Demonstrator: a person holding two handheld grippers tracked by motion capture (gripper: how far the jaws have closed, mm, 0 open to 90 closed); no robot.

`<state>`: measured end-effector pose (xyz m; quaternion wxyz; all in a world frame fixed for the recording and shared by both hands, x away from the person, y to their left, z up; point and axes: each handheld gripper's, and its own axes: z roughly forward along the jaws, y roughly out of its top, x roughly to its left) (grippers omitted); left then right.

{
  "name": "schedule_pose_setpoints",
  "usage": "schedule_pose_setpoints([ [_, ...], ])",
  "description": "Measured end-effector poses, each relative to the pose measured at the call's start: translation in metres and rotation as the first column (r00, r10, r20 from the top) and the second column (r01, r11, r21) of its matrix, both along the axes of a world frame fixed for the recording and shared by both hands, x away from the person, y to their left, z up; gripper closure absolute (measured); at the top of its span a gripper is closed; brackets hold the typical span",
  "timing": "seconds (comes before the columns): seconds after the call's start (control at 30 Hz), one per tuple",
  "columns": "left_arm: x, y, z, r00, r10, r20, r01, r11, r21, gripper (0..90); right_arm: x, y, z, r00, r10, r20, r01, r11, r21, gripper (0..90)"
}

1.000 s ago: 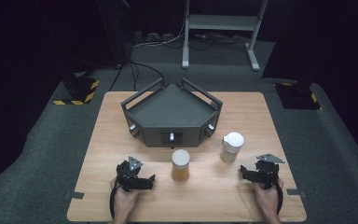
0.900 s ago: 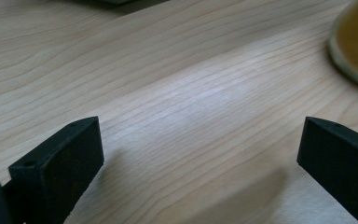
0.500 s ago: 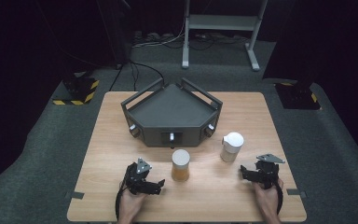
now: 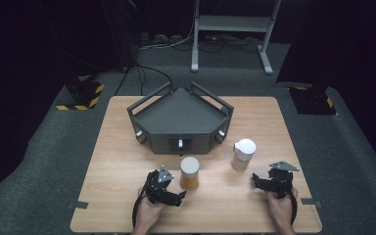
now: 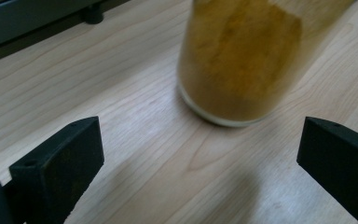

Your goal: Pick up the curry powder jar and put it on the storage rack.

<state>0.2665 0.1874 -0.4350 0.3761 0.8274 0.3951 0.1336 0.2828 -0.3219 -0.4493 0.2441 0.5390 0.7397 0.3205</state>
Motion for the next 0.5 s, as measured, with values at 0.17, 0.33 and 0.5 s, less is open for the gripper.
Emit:
schedule_pose_setpoints([
  [0.17, 0.005, -0.006, 0.000, 0.9996, -0.027, -0.002, 0.027, 0.9995, -0.017, 1.3, 0.000, 0.000, 0.000, 1.0000, 0.000, 0.000, 0.000, 1.000, 0.000, 7.6],
  [0.33, 0.008, -0.012, 0.000, 0.9992, -0.038, 0.011, 0.038, 0.9989, -0.026, 1.9, 0.000, 0.000, 0.000, 1.0000, 0.000, 0.000, 0.000, 1.000, 0.000, 7.6],
  [0.5, 0.008, -0.023, 0.001, 0.9980, -0.047, 0.043, 0.047, 0.9989, -0.002, 3.3, 0.000, 0.000, 0.000, 1.0000, 0.000, 0.000, 0.000, 1.000, 0.000, 7.6],
])
